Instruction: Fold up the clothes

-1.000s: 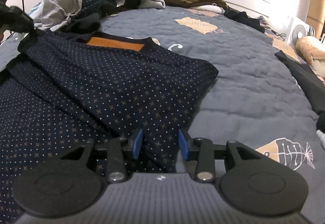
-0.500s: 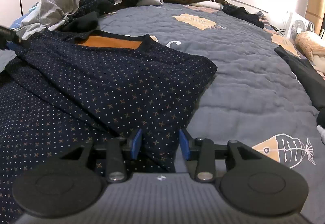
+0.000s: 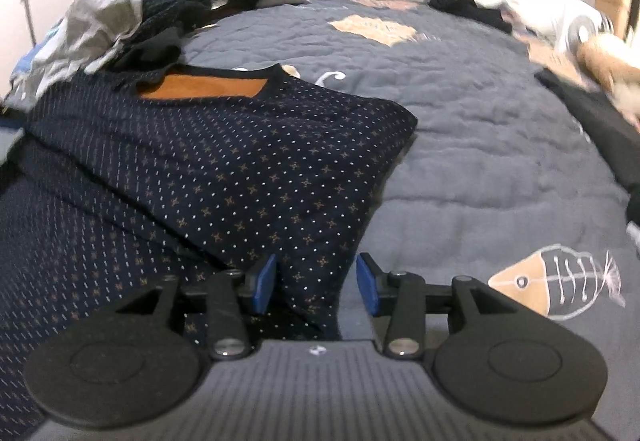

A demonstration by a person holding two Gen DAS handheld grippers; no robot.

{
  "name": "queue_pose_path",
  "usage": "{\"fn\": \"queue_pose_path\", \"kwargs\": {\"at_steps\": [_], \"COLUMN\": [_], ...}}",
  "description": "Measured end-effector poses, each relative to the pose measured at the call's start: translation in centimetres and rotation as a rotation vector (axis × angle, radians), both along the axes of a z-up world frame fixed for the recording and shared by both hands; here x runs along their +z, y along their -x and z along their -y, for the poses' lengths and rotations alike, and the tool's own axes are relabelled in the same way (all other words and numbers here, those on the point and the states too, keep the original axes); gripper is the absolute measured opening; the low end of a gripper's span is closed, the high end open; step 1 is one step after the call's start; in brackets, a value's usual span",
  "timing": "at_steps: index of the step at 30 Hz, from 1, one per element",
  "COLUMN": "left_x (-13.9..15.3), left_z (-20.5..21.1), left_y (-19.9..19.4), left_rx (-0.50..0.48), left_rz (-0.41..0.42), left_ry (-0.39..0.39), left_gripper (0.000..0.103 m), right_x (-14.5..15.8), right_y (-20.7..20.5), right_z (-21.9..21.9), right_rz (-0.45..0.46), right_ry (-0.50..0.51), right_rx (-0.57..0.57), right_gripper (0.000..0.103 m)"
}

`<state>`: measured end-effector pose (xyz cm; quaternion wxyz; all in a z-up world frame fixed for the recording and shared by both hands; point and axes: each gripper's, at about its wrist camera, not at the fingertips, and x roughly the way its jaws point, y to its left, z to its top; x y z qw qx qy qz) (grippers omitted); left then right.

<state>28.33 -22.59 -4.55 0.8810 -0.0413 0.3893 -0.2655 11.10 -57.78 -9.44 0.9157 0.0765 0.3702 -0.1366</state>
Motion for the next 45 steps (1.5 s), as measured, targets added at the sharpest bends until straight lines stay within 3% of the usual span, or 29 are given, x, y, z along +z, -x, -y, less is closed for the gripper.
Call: {"fn": "queue_pose_path", "kwargs": {"at_steps": [4, 6, 14, 20, 33, 45], "left_x": [0.9, 1.3, 2.0, 2.4, 1.2, -2.2], "left_z": [-1.3, -2.0, -5.4, -7.7, -8.9, -12.0], "left_y": [3.0, 4.5, 11.2, 16.2, 24.3, 25.8], "left_rx": [0.011, 0.017, 0.043, 0.026, -0.233, -0.241], "left_rz": [0.020, 0.031, 0.026, 0.027, 0.020, -0.139], "left_ry": [0.006, 0.010, 0.063, 0.092, -0.071, -0.201], "left_gripper": [0.055, 0.063, 0.064, 0.069, 0.069, 0.067], "right_x": [1.3, 2.2, 4.8, 5.8, 4.8, 3.5], "right_y": [0.8, 1.5, 6.1, 12.8, 22.1, 25.1], "right_z": [0.5, 0.5, -1.8, -5.6, -11.7, -13.7], "right_rz": [0.040, 0.076, 0.126, 0.178, 0.139, 0.055], "right_ry": [-0.065, -0.095, -0.193, -0.248, -0.275, -0.299], "right_rx": [-0.025, -0.039, -0.063, -0.088, -0.098, -0.130], "right_gripper": [0.043, 0.044, 0.044, 0.046, 0.046, 0.047]}}
